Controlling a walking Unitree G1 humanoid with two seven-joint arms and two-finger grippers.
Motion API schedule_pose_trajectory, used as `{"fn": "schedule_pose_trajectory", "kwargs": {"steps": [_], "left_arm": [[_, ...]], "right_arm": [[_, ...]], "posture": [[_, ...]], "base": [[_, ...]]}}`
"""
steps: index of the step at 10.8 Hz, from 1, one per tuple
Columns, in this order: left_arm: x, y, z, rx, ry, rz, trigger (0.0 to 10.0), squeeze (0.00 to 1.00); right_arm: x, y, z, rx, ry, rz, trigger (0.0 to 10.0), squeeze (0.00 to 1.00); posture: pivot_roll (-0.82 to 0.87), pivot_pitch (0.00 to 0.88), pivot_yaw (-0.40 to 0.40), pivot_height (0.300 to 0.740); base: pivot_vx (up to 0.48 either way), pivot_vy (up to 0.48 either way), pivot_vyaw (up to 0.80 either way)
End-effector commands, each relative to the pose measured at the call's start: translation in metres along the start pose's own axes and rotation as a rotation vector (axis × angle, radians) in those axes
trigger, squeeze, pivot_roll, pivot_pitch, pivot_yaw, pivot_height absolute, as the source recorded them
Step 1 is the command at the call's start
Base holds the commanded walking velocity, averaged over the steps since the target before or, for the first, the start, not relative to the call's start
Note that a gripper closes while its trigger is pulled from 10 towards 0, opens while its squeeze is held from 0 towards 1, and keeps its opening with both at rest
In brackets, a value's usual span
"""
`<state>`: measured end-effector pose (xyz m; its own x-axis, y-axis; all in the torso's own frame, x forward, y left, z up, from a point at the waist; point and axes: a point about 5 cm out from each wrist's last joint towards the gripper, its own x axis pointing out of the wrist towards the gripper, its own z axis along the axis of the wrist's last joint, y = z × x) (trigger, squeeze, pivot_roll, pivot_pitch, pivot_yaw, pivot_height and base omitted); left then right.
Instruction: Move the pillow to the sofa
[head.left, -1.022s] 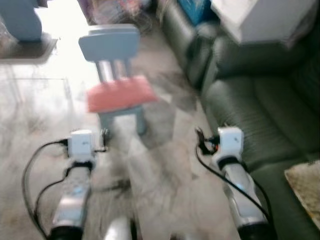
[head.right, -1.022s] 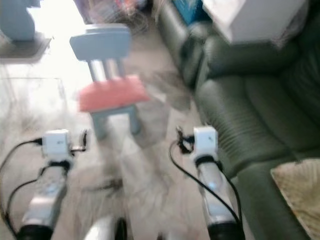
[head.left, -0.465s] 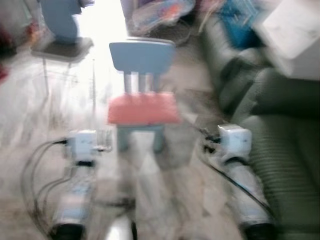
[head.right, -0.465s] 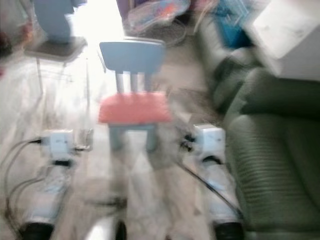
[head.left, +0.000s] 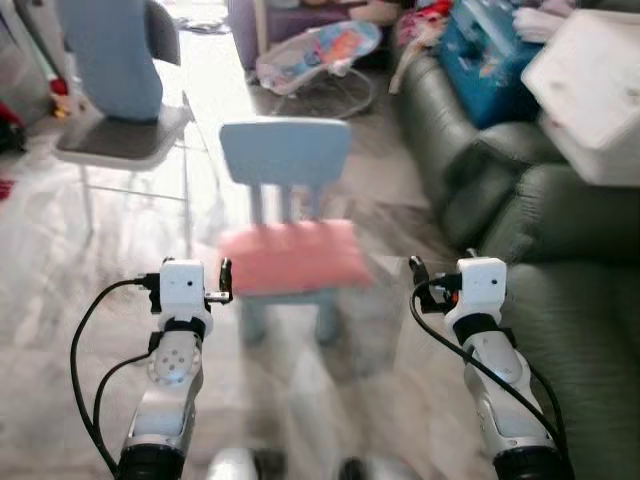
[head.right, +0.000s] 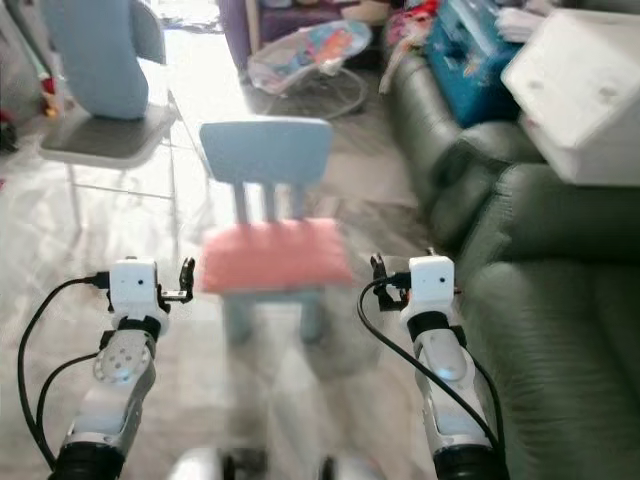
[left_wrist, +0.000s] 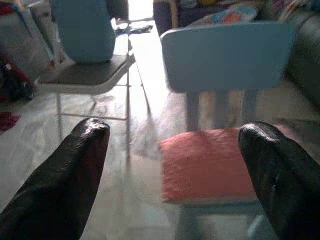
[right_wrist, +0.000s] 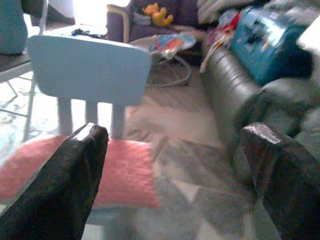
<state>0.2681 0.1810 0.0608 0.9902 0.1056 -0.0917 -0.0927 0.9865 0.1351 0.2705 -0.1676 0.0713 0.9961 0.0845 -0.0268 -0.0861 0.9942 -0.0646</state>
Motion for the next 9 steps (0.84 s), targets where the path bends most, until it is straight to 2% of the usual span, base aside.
{"fn": "schedule_pose_trajectory", "kwargs": {"steps": [1, 4, 7, 9], "left_arm": [[-0.0003, -0.0012, 0.0006, 0.005, -0.003, 0.001, 10.0, 0.00], [0.0004, -0.0038, 0.0020, 0.011, -0.004, -0.004, 10.0, 0.00], [0.0012, -0.0024, -0.0003, -0.029, 0.026, 0.024, 10.0, 0.00], [0.0015, -0.0009, 0.0017, -0.001, 0.005, 0.029, 10.0, 0.00]], "right_arm": [[0.0013, -0.0022, 0.0042, -0.006, -0.018, -0.001, 10.0, 0.00], [0.0016, -0.0007, 0.0045, -0.011, -0.018, 0.004, 10.0, 0.00], [0.0022, 0.0006, 0.0041, -0.010, -0.016, 0.012, 10.0, 0.00], [0.0012, 0.0012, 0.0026, -0.004, -0.012, 0.015, 10.0, 0.00]], "posture": [[-0.02, 0.109, -0.042, 0.740], [-0.02, 0.112, -0.042, 0.740], [-0.02, 0.113, -0.044, 0.740], [-0.02, 0.113, -0.044, 0.740]], "base": [[0.458, 0.000, 0.00], [0.470, 0.000, 0.00], [0.450, 0.000, 0.00], [0.347, 0.326, 0.00]]}}
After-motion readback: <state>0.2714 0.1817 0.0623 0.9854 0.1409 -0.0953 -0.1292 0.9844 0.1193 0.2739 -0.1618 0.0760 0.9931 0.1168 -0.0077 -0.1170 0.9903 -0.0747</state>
